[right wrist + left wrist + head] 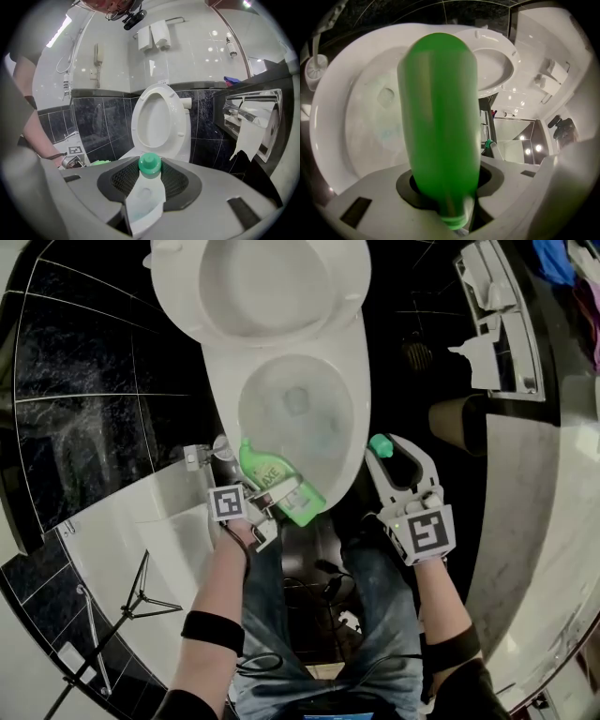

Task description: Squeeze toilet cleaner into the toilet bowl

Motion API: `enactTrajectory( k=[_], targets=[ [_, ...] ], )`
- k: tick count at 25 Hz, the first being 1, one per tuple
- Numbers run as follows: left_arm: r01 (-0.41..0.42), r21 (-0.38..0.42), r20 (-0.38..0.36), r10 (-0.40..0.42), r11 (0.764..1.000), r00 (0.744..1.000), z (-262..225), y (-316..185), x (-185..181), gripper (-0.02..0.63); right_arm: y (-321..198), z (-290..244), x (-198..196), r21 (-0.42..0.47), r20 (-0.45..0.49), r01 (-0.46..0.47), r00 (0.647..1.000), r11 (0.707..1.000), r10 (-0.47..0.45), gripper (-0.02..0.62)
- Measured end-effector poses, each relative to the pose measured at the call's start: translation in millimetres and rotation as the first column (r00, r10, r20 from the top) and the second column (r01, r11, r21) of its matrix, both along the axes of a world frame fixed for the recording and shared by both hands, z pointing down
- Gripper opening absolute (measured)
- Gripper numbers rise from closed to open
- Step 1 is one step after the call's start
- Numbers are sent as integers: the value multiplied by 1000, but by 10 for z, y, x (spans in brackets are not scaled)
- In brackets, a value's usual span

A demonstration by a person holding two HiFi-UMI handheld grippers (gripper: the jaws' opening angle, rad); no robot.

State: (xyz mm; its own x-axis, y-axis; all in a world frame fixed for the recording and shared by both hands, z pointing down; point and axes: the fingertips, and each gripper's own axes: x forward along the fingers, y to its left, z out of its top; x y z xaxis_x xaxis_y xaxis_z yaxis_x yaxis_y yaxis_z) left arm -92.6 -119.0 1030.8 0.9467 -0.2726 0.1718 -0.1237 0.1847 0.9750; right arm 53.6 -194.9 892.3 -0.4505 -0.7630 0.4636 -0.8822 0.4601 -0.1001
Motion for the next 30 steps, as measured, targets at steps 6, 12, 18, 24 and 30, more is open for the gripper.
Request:
enactTrajectory(
  k=[6, 12, 18, 24, 30],
  targets=[
    [8, -22, -7, -9, 1000, 1000, -27, 342, 53, 179, 97, -49, 16, 0, -4, 11, 1000, 1000, -11, 160],
    [5, -35, -25, -6, 999, 1000, -107, 636, 177, 179, 196, -127, 88, 5, -2, 6, 1000, 1000, -6, 160],
    [-25, -51, -29, 24, 998, 999, -177, 963, 372, 179, 305, -232, 216, 8, -9, -2, 1000, 1000, 2, 160],
    [-68, -80, -57, 64, 994, 996, -215, 1263, 645, 179, 398, -302, 358, 14, -15, -18, 1000, 1000, 18, 160],
    [-128, -70, -50, 125, 989, 991, -210, 1388, 890, 179, 481, -365, 531, 14, -16, -44, 999, 999, 45, 160]
  ],
)
